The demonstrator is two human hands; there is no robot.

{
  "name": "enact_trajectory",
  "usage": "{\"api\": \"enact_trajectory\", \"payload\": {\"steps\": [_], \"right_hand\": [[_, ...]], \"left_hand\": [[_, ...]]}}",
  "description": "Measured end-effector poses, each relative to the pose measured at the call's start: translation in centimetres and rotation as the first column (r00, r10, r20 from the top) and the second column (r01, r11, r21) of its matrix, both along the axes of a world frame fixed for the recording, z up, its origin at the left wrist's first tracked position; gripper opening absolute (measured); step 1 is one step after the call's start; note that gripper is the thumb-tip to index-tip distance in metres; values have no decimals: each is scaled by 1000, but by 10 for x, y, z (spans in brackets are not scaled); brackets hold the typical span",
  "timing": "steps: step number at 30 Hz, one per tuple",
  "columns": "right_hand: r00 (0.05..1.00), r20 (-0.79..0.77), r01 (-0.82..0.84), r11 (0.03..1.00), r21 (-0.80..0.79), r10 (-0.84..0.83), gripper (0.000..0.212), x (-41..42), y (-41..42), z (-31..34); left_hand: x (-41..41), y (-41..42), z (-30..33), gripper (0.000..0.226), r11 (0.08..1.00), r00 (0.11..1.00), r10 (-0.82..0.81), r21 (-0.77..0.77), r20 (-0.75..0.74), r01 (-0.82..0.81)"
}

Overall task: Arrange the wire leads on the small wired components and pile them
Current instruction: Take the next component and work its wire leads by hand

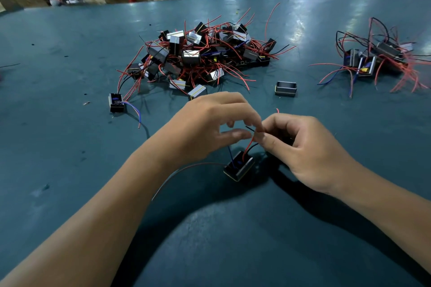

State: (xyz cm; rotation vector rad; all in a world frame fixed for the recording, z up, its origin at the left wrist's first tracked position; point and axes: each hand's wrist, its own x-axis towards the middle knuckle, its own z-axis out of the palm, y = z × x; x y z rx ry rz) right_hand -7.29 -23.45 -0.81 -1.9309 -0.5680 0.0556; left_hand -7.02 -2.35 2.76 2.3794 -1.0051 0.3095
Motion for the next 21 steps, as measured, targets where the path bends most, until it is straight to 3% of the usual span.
{"api": "enact_trajectory", "payload": {"steps": [4,9,16,21], "right_hand": [[998,-27,-47,998,30,48,13,-1,-1,5],[992,-49,-112,994,8,113,11,-1,-4,9],[985,-57,-164,986,-17,163,15,0,-7,12],[980,-66,-190,982,-10,189,15,0,-8,13]], "left_hand": [[0,1,1,14,1000,987,-7,18,160,4],[1,2,2,7,997,965,-51,75,256,33],[1,2,3,15,990,951,-64,138,301,24],[-1,-2,2,14,997,969,-62,67,241,47]]}}
